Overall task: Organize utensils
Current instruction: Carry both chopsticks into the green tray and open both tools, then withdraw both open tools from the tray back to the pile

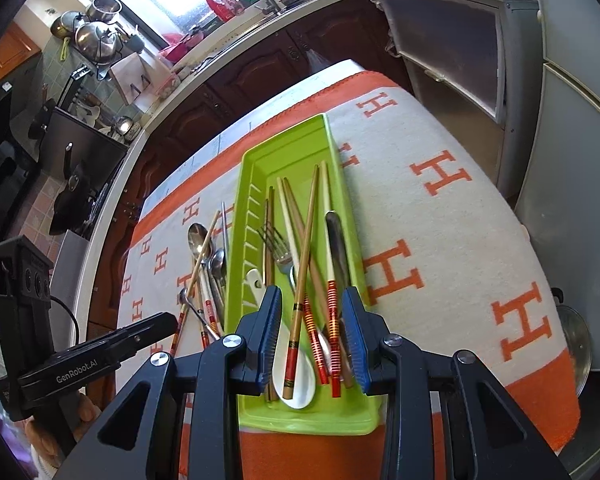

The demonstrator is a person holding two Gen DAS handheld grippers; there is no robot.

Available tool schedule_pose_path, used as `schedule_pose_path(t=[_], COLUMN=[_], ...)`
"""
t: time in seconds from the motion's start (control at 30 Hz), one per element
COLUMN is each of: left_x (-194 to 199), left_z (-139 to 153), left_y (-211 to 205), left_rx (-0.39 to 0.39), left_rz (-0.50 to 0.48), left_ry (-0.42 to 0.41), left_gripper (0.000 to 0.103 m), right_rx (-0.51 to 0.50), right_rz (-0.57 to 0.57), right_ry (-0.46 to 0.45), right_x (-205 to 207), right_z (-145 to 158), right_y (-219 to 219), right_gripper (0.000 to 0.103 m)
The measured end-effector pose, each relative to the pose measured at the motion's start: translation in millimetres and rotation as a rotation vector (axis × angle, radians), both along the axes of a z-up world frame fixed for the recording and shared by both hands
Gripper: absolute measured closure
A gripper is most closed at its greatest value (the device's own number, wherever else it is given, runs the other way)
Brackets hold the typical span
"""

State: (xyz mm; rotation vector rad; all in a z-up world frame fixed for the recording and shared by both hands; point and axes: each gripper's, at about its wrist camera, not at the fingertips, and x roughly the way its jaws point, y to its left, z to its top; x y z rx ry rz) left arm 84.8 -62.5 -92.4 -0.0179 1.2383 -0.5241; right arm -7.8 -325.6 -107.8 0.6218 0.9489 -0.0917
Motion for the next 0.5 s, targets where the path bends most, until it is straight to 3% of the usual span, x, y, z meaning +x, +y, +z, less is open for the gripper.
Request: schedule_pose_path(t=[0.27,0.5], left_x=[-1.1,4.8], left_z=[-2.0,-8.6], left_y=[50.6,71.3], left_rx=[0.032,0.048], left_rz=[0.094,0.112], left_ry=[-0.03,-0.043], left_gripper=[0.087,0.087], right_rx=[-0.025,-0.05], right_rz=[0.074,0.134], right_ry=[-0.001,0.002], right_x=[10.5,18.2], right_z=[4.0,7.5], right_y=[27.6,51.7], right_gripper=[0.071,0.071])
